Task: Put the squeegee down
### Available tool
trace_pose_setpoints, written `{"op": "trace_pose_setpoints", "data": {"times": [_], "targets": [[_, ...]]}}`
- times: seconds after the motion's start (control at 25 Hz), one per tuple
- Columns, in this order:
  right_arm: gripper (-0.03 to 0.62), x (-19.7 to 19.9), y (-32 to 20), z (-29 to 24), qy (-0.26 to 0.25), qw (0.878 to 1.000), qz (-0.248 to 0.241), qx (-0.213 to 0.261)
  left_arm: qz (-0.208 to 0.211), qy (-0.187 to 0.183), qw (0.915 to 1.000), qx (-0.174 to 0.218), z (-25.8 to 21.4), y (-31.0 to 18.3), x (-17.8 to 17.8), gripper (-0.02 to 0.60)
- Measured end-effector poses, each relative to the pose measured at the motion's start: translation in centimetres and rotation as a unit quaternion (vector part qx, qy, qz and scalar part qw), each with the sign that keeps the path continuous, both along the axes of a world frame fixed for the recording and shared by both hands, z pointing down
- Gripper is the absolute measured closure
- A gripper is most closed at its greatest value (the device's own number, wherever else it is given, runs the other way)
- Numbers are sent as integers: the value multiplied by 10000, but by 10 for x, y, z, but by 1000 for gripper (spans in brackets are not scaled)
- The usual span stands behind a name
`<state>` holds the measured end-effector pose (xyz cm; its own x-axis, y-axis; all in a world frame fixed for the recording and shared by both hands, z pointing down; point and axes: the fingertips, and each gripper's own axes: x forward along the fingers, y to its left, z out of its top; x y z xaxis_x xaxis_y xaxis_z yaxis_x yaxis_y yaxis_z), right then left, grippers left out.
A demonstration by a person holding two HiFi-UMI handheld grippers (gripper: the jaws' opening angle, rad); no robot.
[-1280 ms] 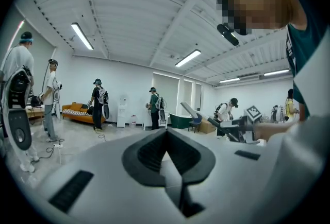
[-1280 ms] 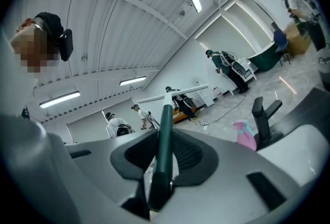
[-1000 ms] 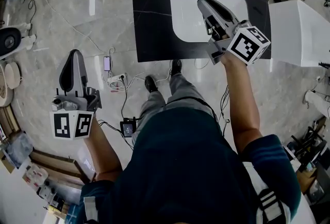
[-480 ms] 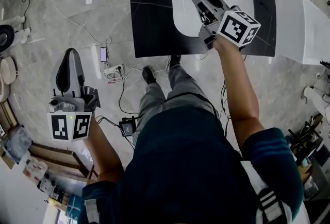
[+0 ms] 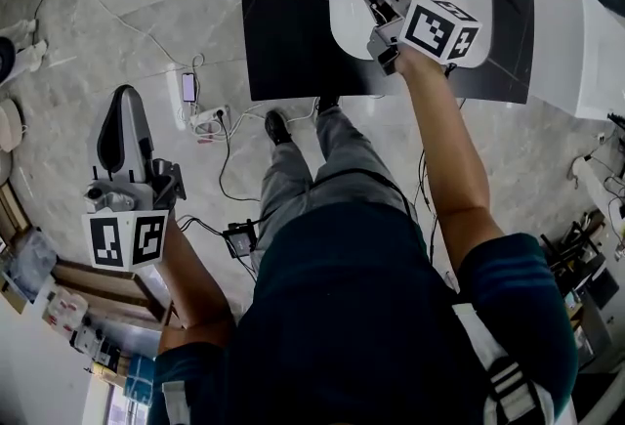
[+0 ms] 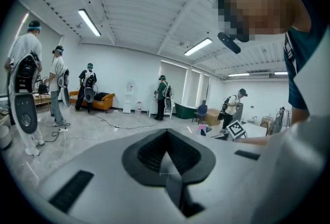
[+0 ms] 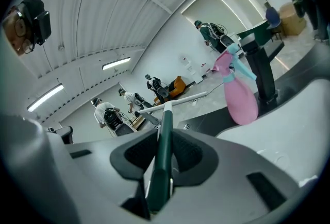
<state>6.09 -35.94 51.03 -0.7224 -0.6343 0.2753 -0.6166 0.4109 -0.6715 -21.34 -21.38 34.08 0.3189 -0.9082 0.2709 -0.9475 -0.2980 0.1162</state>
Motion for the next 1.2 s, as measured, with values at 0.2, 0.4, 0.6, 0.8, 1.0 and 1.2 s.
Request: {"op": "trace_pose_setpoints", "data": {"times": [0.2,0.4,0.6,0.8,1.0,1.2], "targets": [[502,-4,-7,27,106,9998,-52,-153,-12,33,9999,-116,14,-3,3,577],[502,-8,-13,56,260,9990,-39,-360,-43,59,9997,-240,26,-5,5,577],[502,-13,-17,74,396,9984,-14,-399,-68,81,9994,-326,36,-5,4,577],[502,-21,-20,84,517,9981,-38,-326,-75,108,9992,-371,42,-5,1,577],[502,-24,-21,90,630,9975,-34,-326,-79,122,9991,-403,45,-5,3,577],[502,-28,-18,98,787,9963,-74,-335,-87,118,9991,-399,45,-2,3,577]]}}
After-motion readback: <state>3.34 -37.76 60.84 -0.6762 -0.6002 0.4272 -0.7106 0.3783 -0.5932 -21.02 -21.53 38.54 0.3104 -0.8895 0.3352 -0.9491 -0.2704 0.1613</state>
